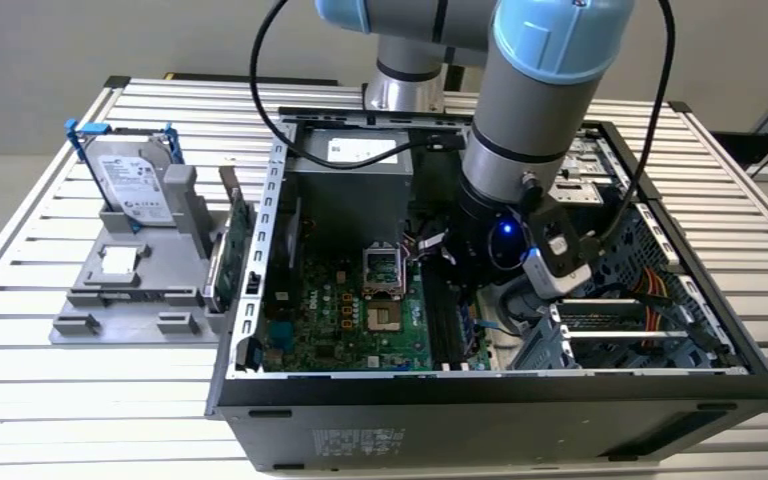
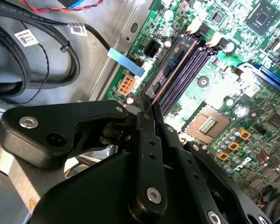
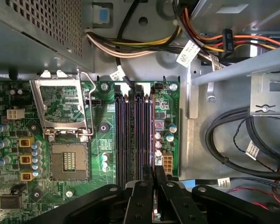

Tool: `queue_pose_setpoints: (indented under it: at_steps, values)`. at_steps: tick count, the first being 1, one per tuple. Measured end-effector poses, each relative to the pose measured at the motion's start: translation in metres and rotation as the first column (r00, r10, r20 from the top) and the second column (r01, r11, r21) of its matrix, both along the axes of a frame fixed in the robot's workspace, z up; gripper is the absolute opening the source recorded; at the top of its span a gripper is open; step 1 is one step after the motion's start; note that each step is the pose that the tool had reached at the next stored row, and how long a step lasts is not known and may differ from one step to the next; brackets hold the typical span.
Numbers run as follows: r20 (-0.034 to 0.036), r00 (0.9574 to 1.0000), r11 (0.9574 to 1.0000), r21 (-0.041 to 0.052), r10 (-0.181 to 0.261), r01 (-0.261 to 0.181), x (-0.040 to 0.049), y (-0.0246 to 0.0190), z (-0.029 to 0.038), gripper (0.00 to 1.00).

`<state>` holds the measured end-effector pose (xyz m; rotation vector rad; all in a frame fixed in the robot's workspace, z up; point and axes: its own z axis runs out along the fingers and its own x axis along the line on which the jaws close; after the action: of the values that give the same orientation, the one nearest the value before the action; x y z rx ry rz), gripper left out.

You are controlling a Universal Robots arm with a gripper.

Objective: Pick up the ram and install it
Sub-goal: 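Insert the ram into the slot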

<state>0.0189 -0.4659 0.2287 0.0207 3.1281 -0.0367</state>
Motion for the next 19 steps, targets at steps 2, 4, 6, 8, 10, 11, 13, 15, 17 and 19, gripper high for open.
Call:
queue_pose_setpoints:
  at_steps: [2,4,6,8,10,11,13,15,17,19]
  values:
    - [0.0,1.0,1.0,0.0,0.004,-0.004,0.0,-0.0002,-0.0005,0.0]
    - [-0.0001,1.0,1.0,-0.0003,0.007,-0.007,0.0,-0.0006,-0.0006,0.0]
    - [-0.0001,1.0,1.0,-0.0004,0.008,-0.008,0.0,-0.0006,-0.0006,0.0]
    - [-0.0003,1.0,1.0,-0.0002,0.009,-0.009,-0.0003,-0.0006,-0.001,0.0]
    - [-0.0005,1.0,1.0,0.0,0.01,-0.01,-0.0004,-0.0007,-0.0012,0.0]
    - [-0.0005,0.9999,0.9999,0.0,0.01,-0.01,-0.0006,-0.0008,-0.0012,0.0]
    - [-0.0005,0.9999,0.9999,-0.0001,0.012,-0.012,-0.0007,-0.0011,-0.0014,0.0]
    - [-0.0006,0.9999,0.9999,-0.0003,0.014,-0.014,-0.0008,-0.0017,-0.0015,0.0]
    - [-0.0007,0.9999,0.9999,-0.0003,0.017,-0.017,-0.0009,-0.0018,-0.0018,0.0]
    - [-0.0006,0.9998,0.9998,-0.0002,0.018,-0.018,-0.0014,-0.0018,-0.0022,0.0]
